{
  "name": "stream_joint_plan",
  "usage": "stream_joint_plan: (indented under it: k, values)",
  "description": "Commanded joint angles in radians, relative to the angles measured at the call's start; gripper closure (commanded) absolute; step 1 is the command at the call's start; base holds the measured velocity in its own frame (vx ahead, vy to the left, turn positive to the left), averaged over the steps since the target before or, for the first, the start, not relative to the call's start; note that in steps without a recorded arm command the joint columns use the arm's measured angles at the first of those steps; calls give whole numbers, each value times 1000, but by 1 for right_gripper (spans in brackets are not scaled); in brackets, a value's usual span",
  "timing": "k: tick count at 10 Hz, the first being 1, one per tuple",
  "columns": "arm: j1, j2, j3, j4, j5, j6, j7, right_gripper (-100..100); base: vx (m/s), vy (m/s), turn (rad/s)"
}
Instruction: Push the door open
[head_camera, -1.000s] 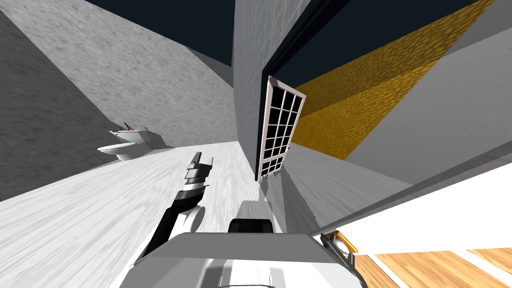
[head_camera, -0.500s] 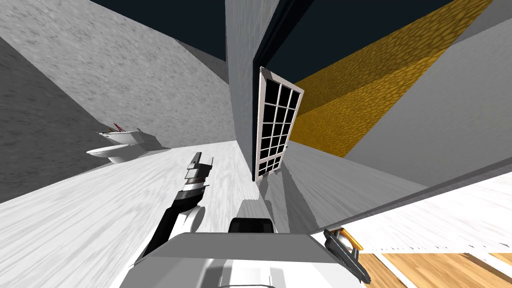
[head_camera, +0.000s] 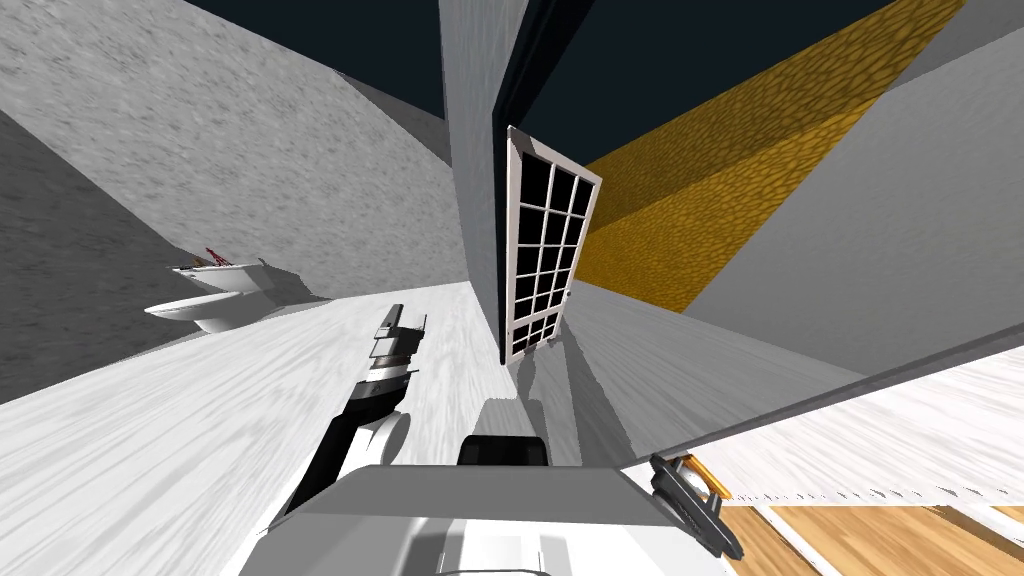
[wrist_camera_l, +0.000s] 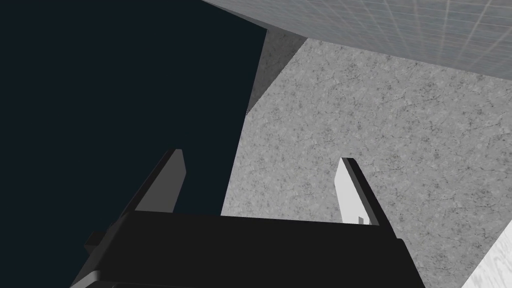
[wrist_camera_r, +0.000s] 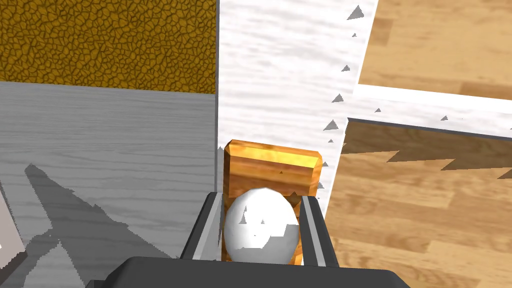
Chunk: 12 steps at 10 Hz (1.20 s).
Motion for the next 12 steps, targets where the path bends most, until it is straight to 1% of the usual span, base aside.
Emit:
stream_joint_plan:
  k: [1,7,12]
  values:
    - [-18,-13,-40,9,-7,-10,8,100,65,-89,-50]
    - [-96,-5,-133,46,-19,2,44,100,67,-103,-50]
    - [-157,12,-208,75,-28,12,72,100,68,-89,-51]
